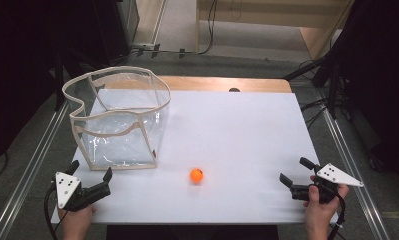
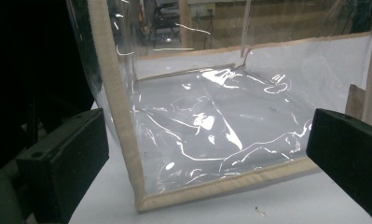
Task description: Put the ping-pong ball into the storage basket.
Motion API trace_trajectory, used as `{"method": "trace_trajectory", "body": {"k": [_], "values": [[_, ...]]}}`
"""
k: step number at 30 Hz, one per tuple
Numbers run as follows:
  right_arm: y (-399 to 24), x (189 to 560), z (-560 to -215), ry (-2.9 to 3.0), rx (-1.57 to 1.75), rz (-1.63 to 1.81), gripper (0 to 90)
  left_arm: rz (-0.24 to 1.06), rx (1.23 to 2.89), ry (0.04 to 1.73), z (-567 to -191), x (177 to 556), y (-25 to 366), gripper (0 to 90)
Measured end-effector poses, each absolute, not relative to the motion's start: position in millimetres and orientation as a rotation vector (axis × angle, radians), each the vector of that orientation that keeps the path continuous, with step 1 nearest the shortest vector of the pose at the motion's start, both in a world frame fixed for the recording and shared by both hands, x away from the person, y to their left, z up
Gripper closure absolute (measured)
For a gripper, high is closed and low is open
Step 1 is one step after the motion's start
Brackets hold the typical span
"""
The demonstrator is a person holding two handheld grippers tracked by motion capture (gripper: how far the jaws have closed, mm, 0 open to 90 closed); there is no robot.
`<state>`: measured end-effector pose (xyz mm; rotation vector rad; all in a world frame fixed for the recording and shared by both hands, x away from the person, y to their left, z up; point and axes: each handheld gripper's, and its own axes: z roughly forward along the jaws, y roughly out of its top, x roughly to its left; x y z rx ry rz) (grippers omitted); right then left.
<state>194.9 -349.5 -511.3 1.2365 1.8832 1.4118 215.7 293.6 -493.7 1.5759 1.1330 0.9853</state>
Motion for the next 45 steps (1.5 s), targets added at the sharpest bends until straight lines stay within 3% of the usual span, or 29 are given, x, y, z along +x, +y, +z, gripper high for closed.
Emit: {"method": "trace_trajectory", "body": {"k": [19, 45], "values": [[-330, 193, -482, 1.979, 1.134, 1.420, 0.0, 0.968, 1.571, 1.125, -494, 213, 295, 0.0], [-263, 218, -434, 2.238, 0.910, 1.311, 0.0, 0.968, 1.575, 1.122, -494, 213, 295, 0.0]]}}
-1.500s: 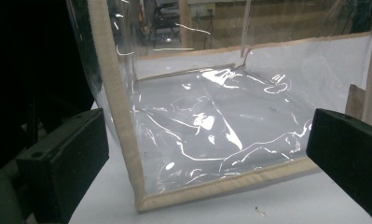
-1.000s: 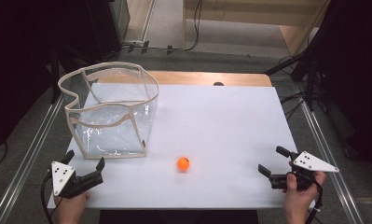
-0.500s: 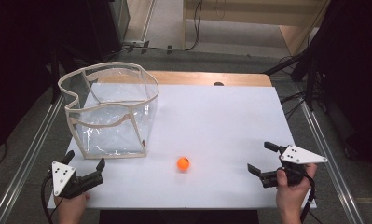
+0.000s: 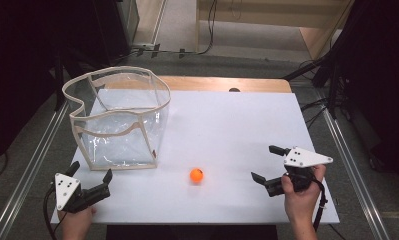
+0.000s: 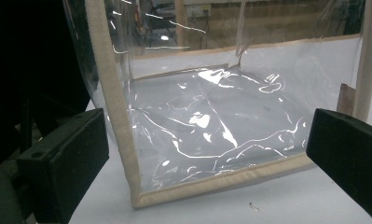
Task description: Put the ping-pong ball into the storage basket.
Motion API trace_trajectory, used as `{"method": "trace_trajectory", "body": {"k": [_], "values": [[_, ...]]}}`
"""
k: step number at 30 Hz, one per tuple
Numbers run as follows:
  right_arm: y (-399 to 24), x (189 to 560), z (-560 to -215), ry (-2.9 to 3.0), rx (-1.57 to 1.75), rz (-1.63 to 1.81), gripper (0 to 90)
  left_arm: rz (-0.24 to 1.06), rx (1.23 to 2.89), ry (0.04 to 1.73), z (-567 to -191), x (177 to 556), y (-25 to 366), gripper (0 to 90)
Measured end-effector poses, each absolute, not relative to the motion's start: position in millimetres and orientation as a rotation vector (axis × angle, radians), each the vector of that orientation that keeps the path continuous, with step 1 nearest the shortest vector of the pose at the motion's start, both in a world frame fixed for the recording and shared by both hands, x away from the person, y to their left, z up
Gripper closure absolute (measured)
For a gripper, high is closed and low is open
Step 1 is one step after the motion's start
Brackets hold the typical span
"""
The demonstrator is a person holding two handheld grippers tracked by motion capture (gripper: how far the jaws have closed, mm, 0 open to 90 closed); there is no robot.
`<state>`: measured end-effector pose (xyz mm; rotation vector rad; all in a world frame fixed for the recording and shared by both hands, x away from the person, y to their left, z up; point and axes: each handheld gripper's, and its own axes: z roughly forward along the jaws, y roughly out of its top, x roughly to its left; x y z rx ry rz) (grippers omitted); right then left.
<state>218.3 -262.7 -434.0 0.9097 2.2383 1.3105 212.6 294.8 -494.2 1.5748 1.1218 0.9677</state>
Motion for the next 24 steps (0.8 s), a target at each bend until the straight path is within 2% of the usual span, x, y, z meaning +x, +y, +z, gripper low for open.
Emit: {"method": "trace_trajectory", "body": {"k": [11, 13, 24], "values": [[-241, 227, -426, 2.306, 0.860, 1.276, 0.0, 0.970, 1.580, 1.118, -494, 212, 295, 0.0], [-238, 228, -425, 2.311, 0.853, 1.256, 6.7, 0.971, 1.580, 1.117, -494, 212, 295, 0.0], [-217, 239, -425, 2.387, 0.816, 1.256, 6.7, 0.971, 1.580, 1.116, -494, 213, 295, 0.0]]}}
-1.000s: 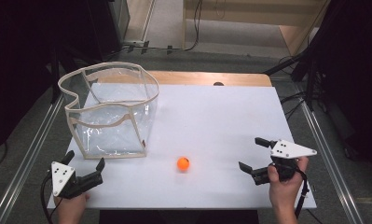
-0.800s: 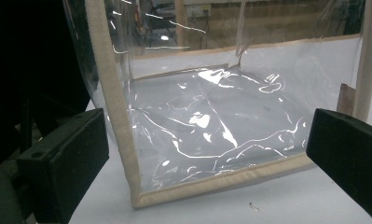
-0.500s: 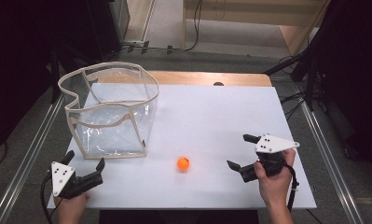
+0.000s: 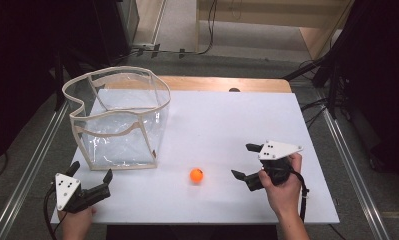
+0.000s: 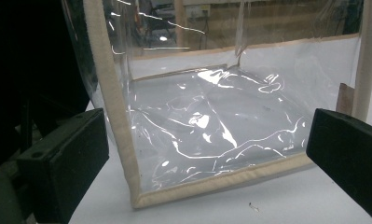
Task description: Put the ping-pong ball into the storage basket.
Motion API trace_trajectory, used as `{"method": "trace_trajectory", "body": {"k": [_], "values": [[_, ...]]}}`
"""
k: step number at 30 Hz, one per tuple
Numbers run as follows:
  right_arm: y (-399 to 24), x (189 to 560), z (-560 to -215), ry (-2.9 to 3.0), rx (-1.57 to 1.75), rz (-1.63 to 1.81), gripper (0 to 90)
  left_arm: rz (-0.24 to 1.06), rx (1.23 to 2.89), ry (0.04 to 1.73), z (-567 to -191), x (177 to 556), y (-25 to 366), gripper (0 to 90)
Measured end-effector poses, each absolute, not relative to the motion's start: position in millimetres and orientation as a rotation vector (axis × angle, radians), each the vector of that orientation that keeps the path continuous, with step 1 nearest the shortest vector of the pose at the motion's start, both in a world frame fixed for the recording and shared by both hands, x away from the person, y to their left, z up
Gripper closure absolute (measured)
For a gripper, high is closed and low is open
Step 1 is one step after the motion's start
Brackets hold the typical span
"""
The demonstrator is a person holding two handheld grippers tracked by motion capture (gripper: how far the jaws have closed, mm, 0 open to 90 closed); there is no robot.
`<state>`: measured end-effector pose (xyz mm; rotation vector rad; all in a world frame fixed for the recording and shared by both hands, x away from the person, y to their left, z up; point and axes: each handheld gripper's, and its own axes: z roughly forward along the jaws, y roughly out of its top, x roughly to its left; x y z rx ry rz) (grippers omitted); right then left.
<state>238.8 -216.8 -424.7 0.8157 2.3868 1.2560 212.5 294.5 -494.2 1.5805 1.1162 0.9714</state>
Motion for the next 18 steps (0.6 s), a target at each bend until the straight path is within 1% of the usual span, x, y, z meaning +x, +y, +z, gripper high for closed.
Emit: {"method": "trace_trajectory", "body": {"k": [9, 12, 13, 18], "values": [[-199, 247, -425, 2.436, 0.782, 1.226, 6.6, 0.971, 1.575, 1.117, -494, 213, 295, 0.0], [-193, 248, -425, 2.446, 0.770, 1.209, 4.2, 0.971, 1.577, 1.116, -494, 213, 295, 0.0], [-188, 250, -425, 2.487, 0.750, 1.217, 0.0, 0.971, 1.577, 1.116, -494, 213, 295, 0.0], [-179, 253, -426, 2.512, 0.730, 1.197, 0.0, 0.973, 1.573, 1.116, -494, 212, 295, 0.0]]}}
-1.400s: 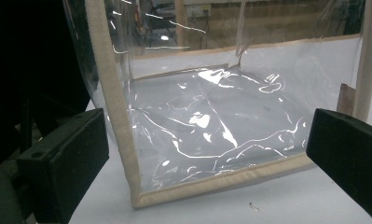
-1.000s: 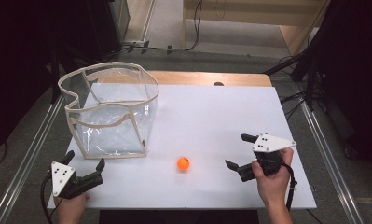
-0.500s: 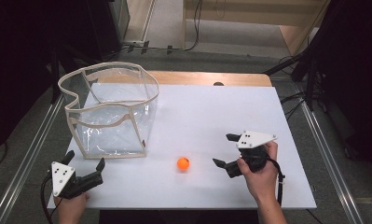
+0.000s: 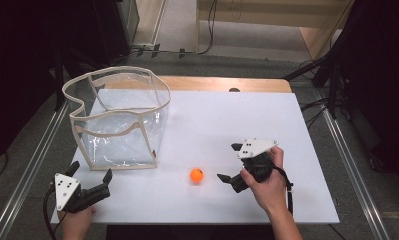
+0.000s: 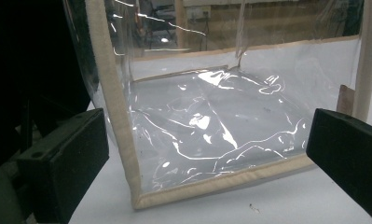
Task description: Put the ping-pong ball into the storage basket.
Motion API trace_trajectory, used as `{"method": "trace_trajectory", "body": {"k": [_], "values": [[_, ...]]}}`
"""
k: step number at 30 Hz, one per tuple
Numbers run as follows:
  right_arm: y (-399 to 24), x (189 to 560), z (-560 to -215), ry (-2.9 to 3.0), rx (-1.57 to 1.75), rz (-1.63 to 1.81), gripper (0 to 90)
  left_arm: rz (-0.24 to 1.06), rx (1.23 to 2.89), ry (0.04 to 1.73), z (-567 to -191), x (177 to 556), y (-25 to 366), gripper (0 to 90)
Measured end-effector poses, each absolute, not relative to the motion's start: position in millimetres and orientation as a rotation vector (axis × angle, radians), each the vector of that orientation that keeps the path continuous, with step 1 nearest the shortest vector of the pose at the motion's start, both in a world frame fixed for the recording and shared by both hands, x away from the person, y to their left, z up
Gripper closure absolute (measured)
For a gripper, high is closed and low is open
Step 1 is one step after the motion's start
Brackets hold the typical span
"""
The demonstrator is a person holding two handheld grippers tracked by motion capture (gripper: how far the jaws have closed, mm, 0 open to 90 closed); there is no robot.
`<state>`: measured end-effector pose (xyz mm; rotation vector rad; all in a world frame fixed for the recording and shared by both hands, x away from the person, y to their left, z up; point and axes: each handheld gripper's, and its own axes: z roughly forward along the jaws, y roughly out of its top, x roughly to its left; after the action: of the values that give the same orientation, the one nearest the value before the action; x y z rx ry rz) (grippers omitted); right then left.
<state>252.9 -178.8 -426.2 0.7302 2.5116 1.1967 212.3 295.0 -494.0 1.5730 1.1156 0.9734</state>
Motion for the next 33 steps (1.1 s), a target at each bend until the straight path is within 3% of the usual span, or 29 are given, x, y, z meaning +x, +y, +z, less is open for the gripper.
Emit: {"method": "trace_trajectory", "body": {"k": [33], "values": [[-114, 274, -440, 2.735, 0.623, 0.988, 0.0, 0.971, 1.574, 1.111, -494, 213, 295, 0.0]]}}
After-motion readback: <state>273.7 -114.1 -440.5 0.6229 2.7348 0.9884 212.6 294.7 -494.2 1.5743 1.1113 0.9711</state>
